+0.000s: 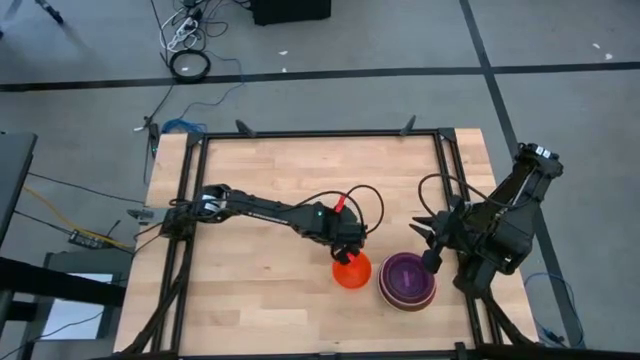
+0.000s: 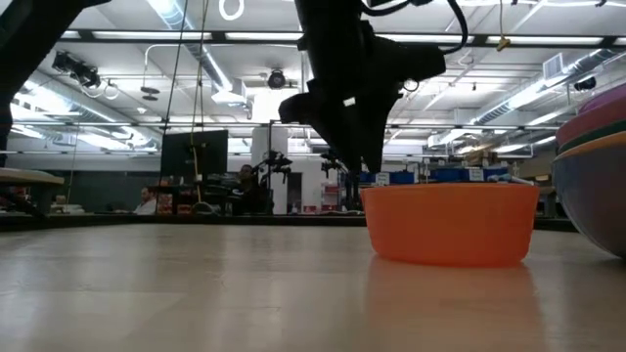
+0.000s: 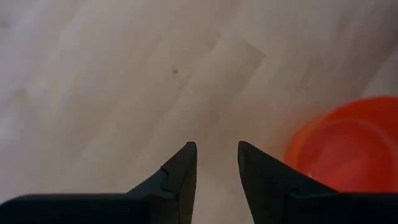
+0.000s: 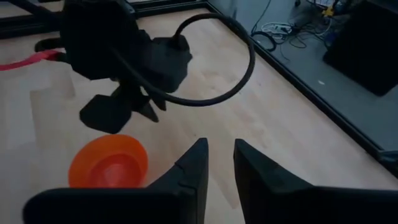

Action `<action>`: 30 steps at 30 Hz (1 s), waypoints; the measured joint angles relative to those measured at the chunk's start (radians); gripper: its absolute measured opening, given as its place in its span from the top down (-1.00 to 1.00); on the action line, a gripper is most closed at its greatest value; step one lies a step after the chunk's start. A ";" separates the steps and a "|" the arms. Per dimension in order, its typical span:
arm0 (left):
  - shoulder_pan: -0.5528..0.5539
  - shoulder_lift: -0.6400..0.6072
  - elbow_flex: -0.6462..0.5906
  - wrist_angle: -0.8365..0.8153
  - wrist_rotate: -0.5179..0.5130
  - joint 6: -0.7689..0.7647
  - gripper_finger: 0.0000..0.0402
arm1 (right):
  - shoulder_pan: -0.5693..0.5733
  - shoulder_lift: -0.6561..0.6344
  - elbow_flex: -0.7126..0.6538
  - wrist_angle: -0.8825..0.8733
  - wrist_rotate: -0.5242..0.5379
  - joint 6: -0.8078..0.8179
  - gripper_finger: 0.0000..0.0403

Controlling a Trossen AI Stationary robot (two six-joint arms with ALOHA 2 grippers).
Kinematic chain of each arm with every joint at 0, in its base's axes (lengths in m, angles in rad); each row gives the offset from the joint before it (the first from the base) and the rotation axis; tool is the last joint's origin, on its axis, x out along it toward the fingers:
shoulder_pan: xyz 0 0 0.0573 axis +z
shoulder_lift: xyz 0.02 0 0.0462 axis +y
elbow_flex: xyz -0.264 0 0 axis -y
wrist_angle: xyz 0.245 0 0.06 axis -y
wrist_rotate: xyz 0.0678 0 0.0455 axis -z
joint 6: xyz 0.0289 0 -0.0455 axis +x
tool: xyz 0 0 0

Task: Nest bowls inside each other
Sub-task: Stack the orange bowl on top of the purple bowl

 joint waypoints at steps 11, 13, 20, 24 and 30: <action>-0.014 0.000 0.000 0.004 0.158 -0.051 0.28 | 0.000 0.000 0.000 0.013 0.001 -0.013 0.58; -0.021 0.000 0.000 0.010 0.161 -0.050 0.27 | 0.000 0.000 0.000 0.014 0.001 -0.013 0.55; -0.025 0.024 0.000 0.035 0.206 -0.046 0.23 | 0.000 0.000 0.000 0.024 0.000 -0.022 0.46; -0.029 0.046 0.000 0.047 0.214 -0.045 0.23 | 0.000 0.000 0.000 0.033 -0.004 -0.027 0.42; -0.026 0.081 -0.001 0.077 0.199 -0.024 0.23 | 0.000 0.000 0.000 0.039 -0.006 -0.028 0.40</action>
